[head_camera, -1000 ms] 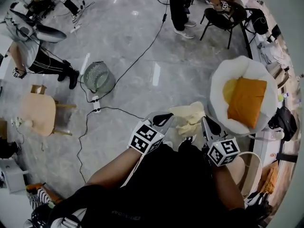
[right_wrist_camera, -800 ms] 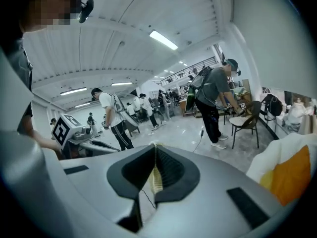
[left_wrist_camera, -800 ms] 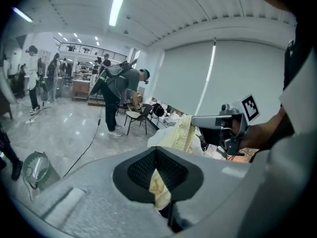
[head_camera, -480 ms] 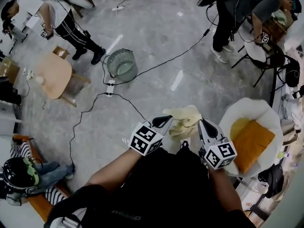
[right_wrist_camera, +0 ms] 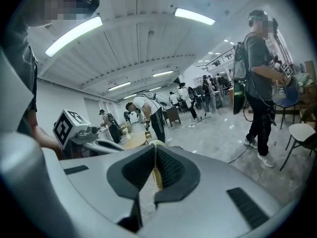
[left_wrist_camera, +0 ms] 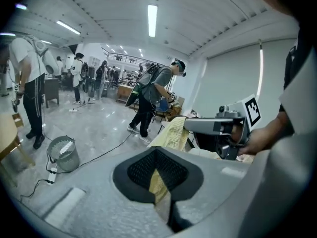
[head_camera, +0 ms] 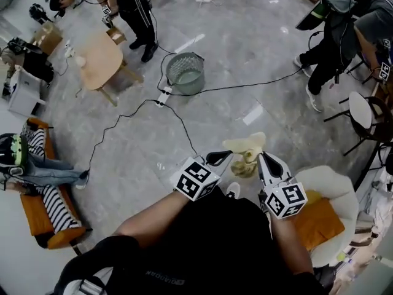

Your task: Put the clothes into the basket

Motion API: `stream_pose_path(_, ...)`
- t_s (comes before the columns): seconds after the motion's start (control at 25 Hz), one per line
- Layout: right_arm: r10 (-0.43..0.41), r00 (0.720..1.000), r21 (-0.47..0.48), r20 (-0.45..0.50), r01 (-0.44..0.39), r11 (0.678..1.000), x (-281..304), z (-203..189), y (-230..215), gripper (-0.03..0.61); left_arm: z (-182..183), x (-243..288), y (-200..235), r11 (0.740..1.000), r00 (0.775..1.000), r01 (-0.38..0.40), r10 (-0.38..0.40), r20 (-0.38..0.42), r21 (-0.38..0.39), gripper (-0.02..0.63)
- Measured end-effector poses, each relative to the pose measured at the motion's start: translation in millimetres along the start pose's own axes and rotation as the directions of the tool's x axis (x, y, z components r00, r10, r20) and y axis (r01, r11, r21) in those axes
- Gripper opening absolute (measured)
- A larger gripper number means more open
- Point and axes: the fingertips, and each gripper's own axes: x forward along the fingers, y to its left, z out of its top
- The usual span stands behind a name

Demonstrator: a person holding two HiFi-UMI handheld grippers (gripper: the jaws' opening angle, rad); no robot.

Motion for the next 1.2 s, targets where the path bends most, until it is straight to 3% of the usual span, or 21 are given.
stream_pose_path(0.28, 0.106, 0.993, -0.004, -0.059, -0.107, 0.994, 24.4, -5.4, -39.1, 0.026, 6.5, 5.3, 31.3, 0.983, 0.985, -0.173, 0.174, 0.015, -0.054, 0.0)
stream_pose_path(0.48, 0.154, 0.984, -0.012, -0.092, -0.156, 0.988, 53.7, 10.3, -47.4, 0.026, 18.1, 0.0, 56.3, 0.966, 0.972, -0.232, 0.236, 0.021, -0.116, 0.0)
stream_pose_path(0.8, 0.224, 0.965, -0.042, -0.138, -0.232, 0.972, 118.6, 29.1, -31.6, 0.026, 34.7, 1.2, 112.8, 0.956, 0.964, -0.256, 0.264, 0.038, -0.146, 0.0)
stream_pose_path(1.2, 0.226, 0.957, -0.068, -0.181, -0.241, 0.968, 242.5, 70.4, -8.2, 0.026, 59.0, -23.9, 242.0, 0.948, 0.963, -0.257, 0.268, 0.035, -0.188, 0.0)
